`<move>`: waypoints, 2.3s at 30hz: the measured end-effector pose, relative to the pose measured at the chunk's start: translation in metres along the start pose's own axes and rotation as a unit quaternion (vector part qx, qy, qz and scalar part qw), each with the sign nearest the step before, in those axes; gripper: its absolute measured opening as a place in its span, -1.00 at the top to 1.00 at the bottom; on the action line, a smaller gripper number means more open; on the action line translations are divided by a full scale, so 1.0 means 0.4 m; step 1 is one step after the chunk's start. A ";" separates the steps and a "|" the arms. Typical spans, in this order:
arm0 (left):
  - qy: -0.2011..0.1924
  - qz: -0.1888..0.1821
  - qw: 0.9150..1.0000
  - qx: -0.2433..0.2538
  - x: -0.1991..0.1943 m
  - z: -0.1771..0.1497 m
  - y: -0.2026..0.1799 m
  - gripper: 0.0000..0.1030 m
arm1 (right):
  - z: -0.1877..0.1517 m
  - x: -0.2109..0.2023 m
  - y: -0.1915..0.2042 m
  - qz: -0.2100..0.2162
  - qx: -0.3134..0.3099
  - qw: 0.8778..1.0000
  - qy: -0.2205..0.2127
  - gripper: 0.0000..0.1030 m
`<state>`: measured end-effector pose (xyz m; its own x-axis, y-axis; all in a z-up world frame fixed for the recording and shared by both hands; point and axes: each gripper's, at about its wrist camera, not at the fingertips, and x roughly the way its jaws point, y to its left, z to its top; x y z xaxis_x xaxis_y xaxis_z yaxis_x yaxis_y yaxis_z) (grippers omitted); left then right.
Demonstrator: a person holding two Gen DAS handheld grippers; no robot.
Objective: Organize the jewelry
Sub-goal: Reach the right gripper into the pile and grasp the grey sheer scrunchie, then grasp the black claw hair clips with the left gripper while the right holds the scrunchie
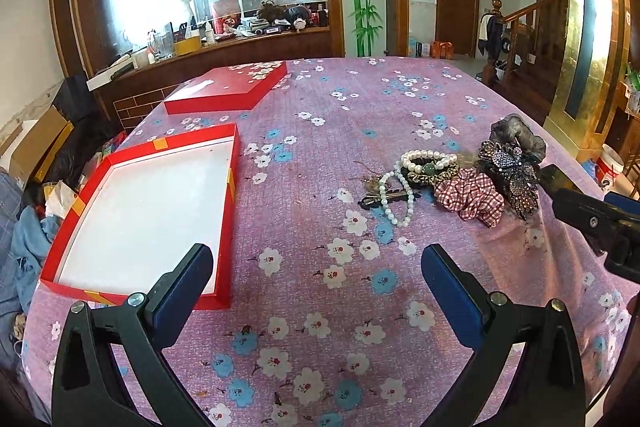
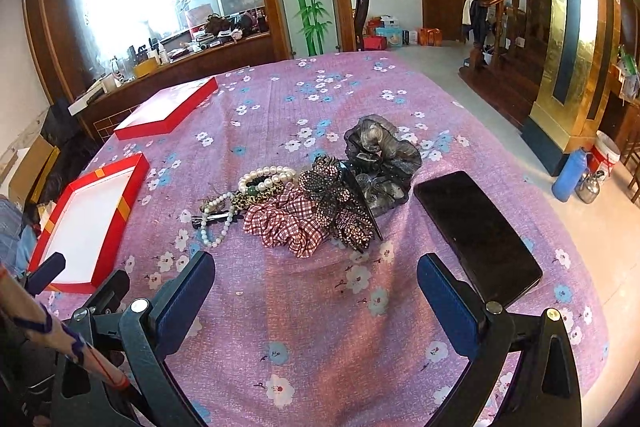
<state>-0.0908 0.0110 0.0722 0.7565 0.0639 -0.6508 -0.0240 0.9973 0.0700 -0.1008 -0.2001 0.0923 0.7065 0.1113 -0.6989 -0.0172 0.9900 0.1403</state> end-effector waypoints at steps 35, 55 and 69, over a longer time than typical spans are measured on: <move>0.111 -0.132 0.985 -0.023 0.083 0.060 0.061 -0.37 | 0.197 0.356 -0.184 0.008 0.027 0.992 0.119 0.50; 0.142 -0.206 0.967 -0.055 0.114 0.096 0.027 -0.37 | 0.185 0.054 -0.059 0.228 0.033 0.971 -0.067 0.68; 0.214 -0.210 0.952 -0.065 0.211 0.087 -0.098 -0.37 | 0.102 -0.033 -0.158 0.188 0.054 0.976 -0.099 0.68</move>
<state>-0.0032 -0.0241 0.0407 0.3816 -0.3602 -0.8513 0.1195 0.9324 -0.3410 -0.0802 -0.2679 0.1214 0.7876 0.4359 -0.4355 -0.2353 0.8660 0.4412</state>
